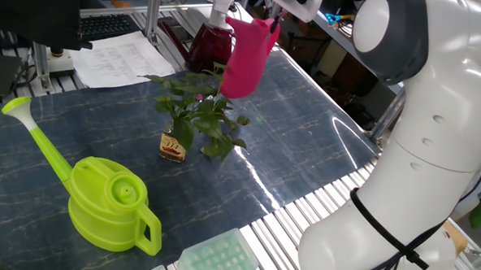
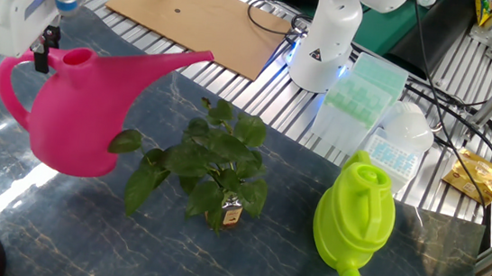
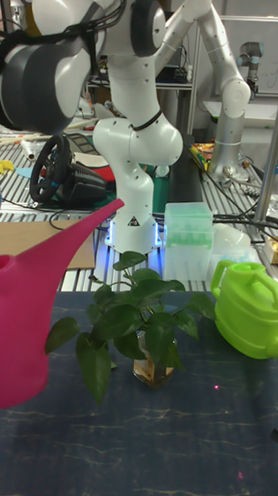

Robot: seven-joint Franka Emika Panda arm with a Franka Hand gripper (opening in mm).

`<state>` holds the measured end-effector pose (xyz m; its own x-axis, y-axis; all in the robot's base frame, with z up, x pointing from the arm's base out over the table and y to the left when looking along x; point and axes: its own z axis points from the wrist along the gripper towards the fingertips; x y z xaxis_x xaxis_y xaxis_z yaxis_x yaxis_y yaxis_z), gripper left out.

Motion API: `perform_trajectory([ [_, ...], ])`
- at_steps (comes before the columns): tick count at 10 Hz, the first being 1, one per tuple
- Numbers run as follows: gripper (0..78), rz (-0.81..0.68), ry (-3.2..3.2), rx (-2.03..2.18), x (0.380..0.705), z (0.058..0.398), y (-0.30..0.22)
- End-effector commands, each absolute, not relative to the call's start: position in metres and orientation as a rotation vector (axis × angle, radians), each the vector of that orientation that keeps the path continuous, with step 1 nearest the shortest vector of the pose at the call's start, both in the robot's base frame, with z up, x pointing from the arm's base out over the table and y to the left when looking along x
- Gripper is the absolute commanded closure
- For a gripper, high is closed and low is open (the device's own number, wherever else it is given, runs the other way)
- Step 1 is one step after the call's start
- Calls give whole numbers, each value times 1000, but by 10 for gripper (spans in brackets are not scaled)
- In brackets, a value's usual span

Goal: Water the plant

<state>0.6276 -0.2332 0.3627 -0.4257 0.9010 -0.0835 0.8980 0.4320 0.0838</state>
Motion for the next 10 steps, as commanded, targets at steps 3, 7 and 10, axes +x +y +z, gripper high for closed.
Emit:
perform_trajectory([
  [3, 764, 16, 2541, 1642, 622, 409, -238],
  [7, 764, -51, 2443, 1665, 618, 434, -244],
  [10, 764, -126, 2358, 1673, 617, 439, -245],
])
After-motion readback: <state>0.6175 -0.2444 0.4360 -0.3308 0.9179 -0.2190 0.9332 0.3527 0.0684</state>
